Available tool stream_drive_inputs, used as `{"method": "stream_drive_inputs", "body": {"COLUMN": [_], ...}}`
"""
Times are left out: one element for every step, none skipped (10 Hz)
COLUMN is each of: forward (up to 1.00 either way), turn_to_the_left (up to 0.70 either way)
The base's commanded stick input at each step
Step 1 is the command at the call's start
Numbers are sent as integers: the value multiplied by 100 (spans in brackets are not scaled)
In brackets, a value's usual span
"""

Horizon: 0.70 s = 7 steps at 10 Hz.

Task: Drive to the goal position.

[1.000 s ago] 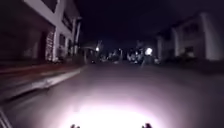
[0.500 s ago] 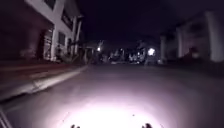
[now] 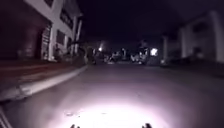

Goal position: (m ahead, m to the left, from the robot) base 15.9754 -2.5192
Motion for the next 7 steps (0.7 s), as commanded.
{"method": "stream_drive_inputs", "body": {"forward": [85,85,85,85,85,85,85], "turn_to_the_left": [-11,-28,-34,-34,-4,0,0]}}
